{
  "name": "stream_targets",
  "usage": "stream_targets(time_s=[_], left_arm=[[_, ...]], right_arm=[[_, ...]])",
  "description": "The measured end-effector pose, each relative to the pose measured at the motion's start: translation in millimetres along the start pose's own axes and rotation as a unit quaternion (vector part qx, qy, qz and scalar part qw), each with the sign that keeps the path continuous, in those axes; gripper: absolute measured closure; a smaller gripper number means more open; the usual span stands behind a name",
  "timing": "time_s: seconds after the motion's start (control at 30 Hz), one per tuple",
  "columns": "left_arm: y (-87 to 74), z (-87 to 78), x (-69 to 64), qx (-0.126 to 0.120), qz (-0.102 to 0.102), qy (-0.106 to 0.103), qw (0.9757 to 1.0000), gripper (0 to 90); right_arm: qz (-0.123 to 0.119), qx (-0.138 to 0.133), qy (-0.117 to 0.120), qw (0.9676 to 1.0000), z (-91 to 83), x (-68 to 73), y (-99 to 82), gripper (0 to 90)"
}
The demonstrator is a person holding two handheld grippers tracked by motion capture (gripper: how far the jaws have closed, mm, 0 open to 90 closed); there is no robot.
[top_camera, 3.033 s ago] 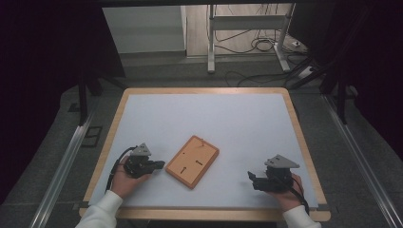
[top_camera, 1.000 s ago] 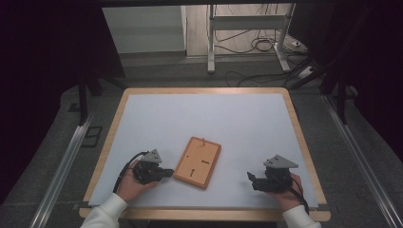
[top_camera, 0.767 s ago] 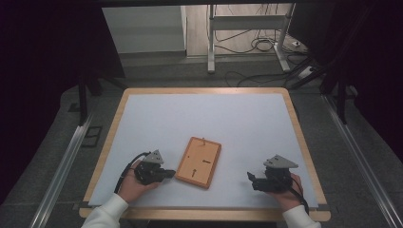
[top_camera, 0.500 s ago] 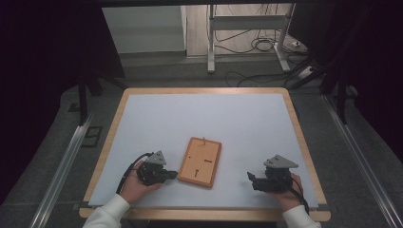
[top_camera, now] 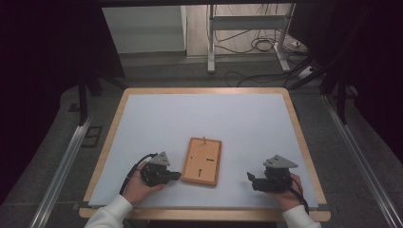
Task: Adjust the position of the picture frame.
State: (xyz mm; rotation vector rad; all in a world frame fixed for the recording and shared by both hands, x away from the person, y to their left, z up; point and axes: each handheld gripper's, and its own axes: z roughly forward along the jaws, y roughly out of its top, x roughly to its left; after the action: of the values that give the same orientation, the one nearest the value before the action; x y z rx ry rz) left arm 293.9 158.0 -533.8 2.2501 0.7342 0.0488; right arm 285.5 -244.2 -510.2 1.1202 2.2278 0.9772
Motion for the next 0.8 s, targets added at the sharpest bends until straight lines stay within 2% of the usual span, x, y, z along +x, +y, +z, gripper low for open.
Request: stream_targets(time_s=[0.1,0.2,0.53,0.8], left_arm=[[1.0,1.1,-1.1,0.001,0.001,-0.002,1.0000,90.0],[2.6,6.9,-4.5,0.013,0.008,-0.003,0.9999,90.0],[10.5,13.5,-12.1,0.012,0.019,-0.010,0.9997,90.0],[10.9,12.8,-10.4,0.006,0.016,-0.013,0.9998,90.0]], right_arm=[[-0.001,0.000,0.000,1.0000,0.2,-0.1,0.0,11.9],[-0.001,0.000,0.000,1.0000,0.4,-0.1,0.0,11.9],[-0.001,0.002,0.001,1.0000,0.8,-0.3,-0.3,11.9],[-0.001,0.003,0.000,1.0000,1.1,-0.4,-0.5,11.9]])
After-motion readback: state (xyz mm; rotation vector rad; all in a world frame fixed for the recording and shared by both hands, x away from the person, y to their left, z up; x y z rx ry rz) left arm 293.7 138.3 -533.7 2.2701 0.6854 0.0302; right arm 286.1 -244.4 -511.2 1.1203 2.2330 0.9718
